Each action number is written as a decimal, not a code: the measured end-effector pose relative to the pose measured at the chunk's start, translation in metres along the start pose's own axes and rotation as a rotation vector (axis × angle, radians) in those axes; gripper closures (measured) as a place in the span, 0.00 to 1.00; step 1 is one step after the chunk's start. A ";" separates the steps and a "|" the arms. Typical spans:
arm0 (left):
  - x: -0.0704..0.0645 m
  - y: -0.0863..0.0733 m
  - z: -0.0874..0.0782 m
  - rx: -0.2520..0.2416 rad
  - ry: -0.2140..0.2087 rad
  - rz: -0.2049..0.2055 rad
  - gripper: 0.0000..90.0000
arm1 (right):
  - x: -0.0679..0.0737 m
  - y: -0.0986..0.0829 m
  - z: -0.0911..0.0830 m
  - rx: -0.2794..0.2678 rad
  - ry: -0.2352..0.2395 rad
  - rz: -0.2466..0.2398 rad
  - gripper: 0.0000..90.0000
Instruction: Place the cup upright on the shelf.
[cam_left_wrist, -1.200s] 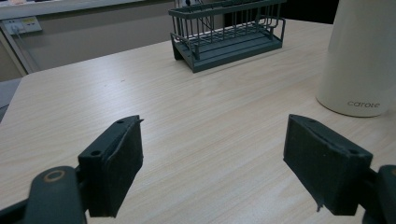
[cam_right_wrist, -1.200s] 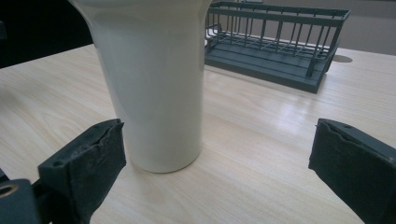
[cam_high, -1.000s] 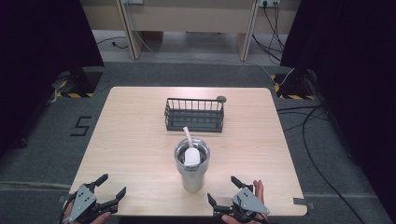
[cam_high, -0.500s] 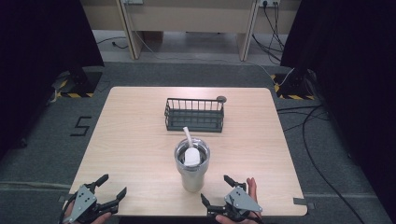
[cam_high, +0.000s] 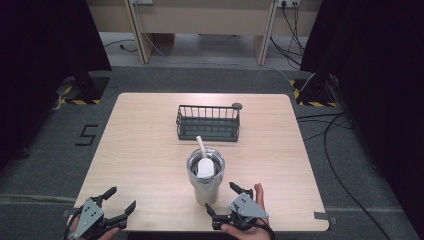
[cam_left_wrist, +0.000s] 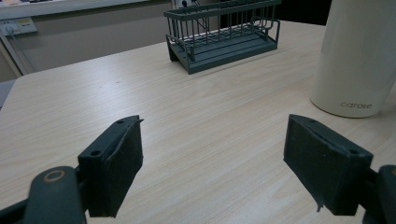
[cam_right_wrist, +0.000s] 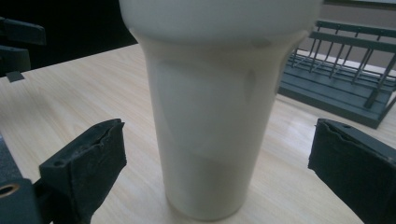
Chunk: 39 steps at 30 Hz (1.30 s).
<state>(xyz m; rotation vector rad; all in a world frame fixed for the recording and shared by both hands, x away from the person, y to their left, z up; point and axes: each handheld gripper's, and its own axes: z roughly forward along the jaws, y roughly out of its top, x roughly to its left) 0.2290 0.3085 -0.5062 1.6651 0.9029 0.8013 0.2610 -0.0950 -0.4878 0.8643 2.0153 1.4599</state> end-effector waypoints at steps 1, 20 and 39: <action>0.000 0.000 0.000 0.000 -0.001 0.000 0.21 | 0.000 0.001 0.002 0.001 0.001 -0.002 0.04; 0.000 0.000 0.000 -0.001 -0.002 0.001 0.21 | -0.003 0.010 0.044 -0.020 0.004 0.001 0.03; -0.004 0.003 -0.001 -0.021 -0.032 0.009 0.21 | -0.001 0.011 0.056 -0.024 0.009 -0.018 0.04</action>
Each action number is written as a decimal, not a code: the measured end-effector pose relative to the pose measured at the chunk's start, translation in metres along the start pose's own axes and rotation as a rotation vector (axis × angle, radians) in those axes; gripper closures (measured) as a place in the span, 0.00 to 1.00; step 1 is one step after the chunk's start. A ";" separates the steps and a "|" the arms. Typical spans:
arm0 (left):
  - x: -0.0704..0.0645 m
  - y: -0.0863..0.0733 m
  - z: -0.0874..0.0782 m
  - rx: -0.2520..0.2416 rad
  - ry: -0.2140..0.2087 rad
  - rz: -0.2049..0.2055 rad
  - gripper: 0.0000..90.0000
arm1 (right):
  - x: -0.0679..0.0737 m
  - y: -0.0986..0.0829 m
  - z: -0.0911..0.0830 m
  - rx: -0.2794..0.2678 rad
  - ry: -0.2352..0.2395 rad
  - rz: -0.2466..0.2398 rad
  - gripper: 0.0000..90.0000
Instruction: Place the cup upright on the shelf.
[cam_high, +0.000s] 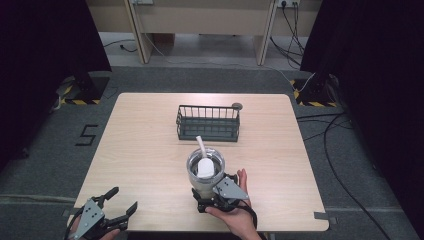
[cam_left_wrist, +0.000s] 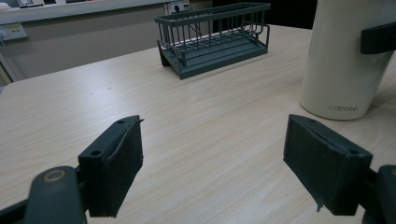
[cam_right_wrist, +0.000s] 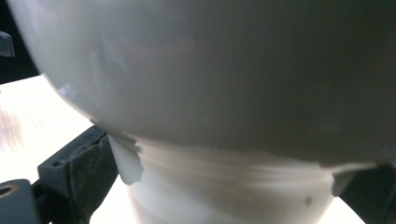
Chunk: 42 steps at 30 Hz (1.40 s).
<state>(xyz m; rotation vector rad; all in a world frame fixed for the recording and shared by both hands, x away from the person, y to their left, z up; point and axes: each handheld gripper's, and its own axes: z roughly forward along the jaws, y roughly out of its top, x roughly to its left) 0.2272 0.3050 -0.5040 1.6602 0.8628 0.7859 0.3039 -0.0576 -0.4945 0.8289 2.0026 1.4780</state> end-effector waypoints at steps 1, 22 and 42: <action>-0.001 0.000 0.000 -0.001 -0.001 -0.001 0.21 | 0.000 0.001 0.003 -0.007 0.004 0.006 0.05; 0.001 0.000 -0.001 -0.011 -0.020 -0.003 0.22 | 0.003 0.004 0.004 -0.029 -0.025 0.011 0.11; -0.001 0.001 0.000 -0.010 -0.029 -0.004 0.22 | 0.001 0.017 0.003 -0.026 -0.025 0.039 0.11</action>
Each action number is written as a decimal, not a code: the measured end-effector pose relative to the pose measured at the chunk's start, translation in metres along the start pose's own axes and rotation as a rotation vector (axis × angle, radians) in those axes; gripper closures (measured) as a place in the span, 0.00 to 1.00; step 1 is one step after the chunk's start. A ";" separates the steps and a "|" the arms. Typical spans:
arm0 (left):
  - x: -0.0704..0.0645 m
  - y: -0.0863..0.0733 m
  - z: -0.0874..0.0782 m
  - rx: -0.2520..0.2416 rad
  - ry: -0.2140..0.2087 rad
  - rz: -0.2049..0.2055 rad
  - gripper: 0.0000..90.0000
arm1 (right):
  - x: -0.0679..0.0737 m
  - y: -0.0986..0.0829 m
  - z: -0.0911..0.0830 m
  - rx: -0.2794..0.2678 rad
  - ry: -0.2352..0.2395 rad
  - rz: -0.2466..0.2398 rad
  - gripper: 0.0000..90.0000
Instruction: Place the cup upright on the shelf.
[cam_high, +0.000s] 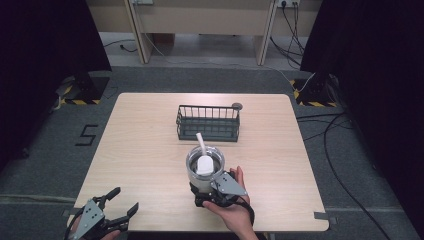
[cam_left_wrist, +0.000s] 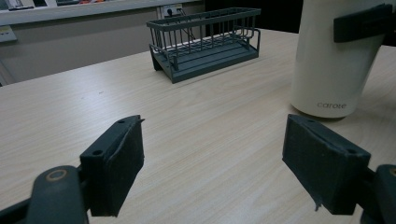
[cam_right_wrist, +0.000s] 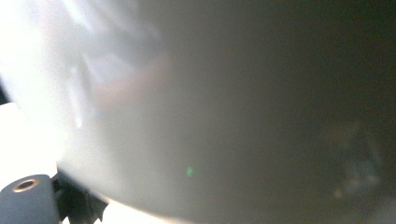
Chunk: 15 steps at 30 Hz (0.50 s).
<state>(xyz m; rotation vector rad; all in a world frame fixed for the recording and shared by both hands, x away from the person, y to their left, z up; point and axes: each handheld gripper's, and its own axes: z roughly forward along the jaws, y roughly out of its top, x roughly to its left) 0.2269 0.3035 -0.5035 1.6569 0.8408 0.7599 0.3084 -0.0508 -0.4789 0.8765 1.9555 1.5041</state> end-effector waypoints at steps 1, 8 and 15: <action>0.000 0.000 0.000 0.000 0.000 -0.001 0.22 | -0.001 0.002 0.000 -0.003 -0.004 0.002 0.11; 0.000 0.000 0.000 0.000 0.001 -0.003 0.22 | -0.008 0.013 -0.002 -0.020 -0.021 0.013 0.11; -0.001 -0.001 0.001 0.006 -0.001 -0.003 0.22 | -0.016 0.023 -0.002 -0.034 -0.040 0.016 0.11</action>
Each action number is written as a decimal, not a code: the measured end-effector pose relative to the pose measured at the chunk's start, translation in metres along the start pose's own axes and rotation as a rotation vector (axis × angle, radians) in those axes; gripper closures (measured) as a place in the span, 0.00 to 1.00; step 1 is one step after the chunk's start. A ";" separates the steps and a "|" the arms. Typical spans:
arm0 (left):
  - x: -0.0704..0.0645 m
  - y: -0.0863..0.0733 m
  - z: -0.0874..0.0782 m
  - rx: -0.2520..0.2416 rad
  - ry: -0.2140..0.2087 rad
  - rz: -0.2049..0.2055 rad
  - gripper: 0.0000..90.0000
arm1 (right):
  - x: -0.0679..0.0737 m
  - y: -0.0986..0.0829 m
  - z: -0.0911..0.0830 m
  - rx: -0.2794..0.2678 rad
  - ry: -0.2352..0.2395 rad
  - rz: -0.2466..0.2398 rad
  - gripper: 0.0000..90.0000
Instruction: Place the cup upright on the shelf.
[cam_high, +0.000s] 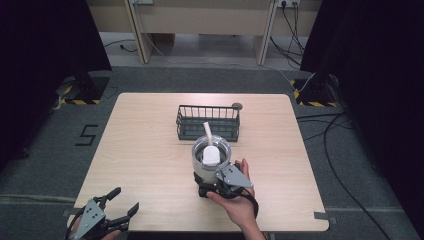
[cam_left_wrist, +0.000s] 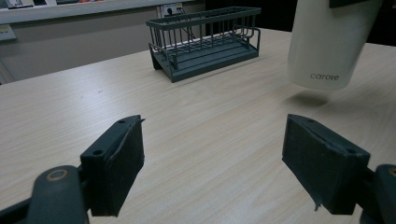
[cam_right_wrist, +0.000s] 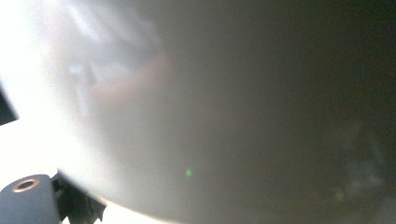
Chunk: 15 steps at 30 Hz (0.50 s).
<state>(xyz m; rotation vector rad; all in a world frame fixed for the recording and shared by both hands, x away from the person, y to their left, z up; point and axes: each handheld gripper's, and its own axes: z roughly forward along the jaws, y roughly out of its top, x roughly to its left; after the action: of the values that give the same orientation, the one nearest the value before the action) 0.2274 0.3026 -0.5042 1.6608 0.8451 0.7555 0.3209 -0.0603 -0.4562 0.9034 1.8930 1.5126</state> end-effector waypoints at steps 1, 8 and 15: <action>0.000 0.000 0.000 0.000 0.001 0.000 0.22 | -0.001 0.002 0.000 -0.003 -0.004 0.002 0.11; -0.001 0.000 0.001 0.000 -0.001 0.001 0.22 | -0.010 0.014 0.000 -0.026 -0.025 0.010 0.11; -0.001 0.000 0.001 0.001 -0.001 -0.002 0.22 | -0.020 0.020 0.003 -0.033 -0.049 0.033 0.11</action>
<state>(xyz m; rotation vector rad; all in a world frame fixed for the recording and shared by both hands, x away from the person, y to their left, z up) 0.2277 0.3016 -0.5049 1.6609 0.8460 0.7532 0.3388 -0.0711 -0.4370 0.9527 1.8219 1.5226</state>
